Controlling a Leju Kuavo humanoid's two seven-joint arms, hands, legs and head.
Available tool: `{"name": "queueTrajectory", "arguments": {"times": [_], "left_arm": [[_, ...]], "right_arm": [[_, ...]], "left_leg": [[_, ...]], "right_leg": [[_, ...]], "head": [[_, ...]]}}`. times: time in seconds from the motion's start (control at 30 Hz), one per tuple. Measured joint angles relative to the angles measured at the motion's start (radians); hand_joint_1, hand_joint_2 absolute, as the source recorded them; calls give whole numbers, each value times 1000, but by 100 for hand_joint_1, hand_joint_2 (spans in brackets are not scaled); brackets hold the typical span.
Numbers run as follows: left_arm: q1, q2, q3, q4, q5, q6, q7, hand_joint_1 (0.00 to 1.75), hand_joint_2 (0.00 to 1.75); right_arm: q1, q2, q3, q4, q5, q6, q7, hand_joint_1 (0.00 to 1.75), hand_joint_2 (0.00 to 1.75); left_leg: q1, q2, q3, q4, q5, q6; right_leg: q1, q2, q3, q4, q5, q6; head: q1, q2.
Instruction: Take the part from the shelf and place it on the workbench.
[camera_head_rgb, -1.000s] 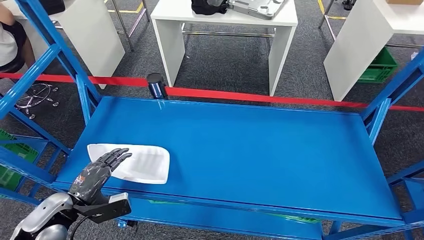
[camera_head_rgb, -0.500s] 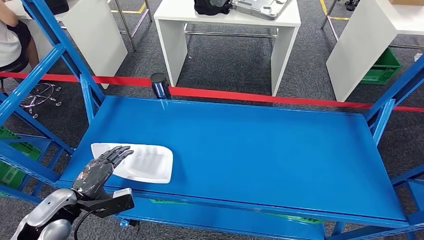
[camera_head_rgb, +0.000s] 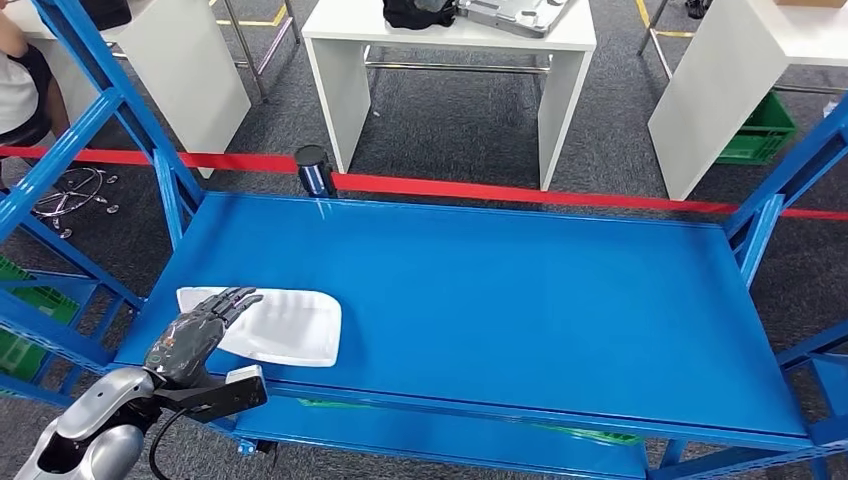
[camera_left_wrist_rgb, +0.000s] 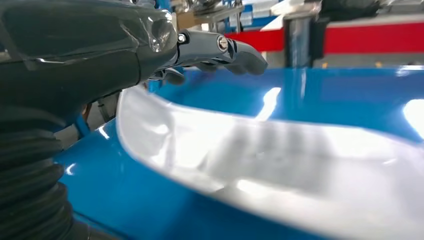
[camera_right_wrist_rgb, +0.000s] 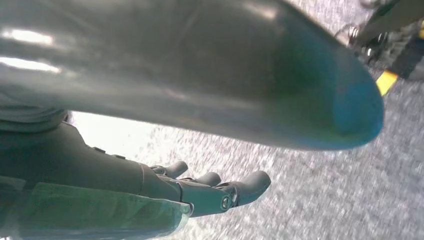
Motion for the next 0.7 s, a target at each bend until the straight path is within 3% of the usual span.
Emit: {"name": "queueTrajectory", "arguments": {"times": [0.1,0.2,0.23,0.27,0.3,0.37,0.4,0.47,0.6,0.63,0.7], "left_arm": [[-2,8,0,9,5,-1,-3,0,175],[-4,7,-2,18,6,-2,-3,0,175],[-3,7,-4,22,6,-2,-3,0,175],[-2,7,-6,25,6,-3,-4,0,175],[-2,6,-8,28,6,-3,-4,0,175],[-3,6,-10,34,8,-4,-4,0,175],[-3,7,-11,36,10,-4,-3,0,175],[-3,9,-11,42,13,-5,-3,0,175],[-11,9,-13,56,15,-4,-8,0,175],[-17,9,-14,61,13,-3,-11,0,175],[-32,8,-19,73,10,-2,-16,0,175]], "right_arm": [[1,0,1,0,0,2,-2,0,0],[1,-2,2,0,0,2,-2,0,0],[1,-2,2,0,0,3,-2,0,0],[2,-2,3,1,0,3,-2,0,0],[2,-2,3,1,0,3,-2,0,0],[2,-4,4,1,0,3,-3,0,0],[1,-4,4,2,1,4,-4,0,0],[1,-4,6,2,2,8,-7,0,0],[2,-3,6,3,2,13,-9,0,0],[1,-2,6,3,0,13,-10,0,0],[1,-1,6,4,-2,12,-10,0,0]], "left_leg": [[7,2,18,-29,18,15],[7,4,22,-39,25,22],[6,4,22,-39,25,22],[6,3,22,-38,25,22],[6,2,22,-37,24,21],[6,1,22,-29,19,15],[5,0,19,-21,13,9],[1,0,13,-7,5,0],[6,-1,1,14,-11,-13],[8,-1,-13,46,-31,-19],[13,0,-70,169,-92,-31]], "right_leg": [[1,-2,-15,30,-17,7],[1,-2,-99,207,-95,-2],[0,-2,-124,259,-111,0],[-1,-2,-133,278,-113,6],[-3,-2,-123,259,-100,15],[-8,-4,-56,125,-47,33],[-8,-3,-24,63,-27,34],[-6,-3,6,4,-12,24],[-9,-2,6,3,-9,1],[-12,-2,7,2,-9,-3],[-12,-2,8,2,-9,-6]], "head": [[2,0],[5,0],[5,0],[5,0],[6,0],[6,0],[6,0],[5,0],[4,0],[4,0],[3,0]]}}
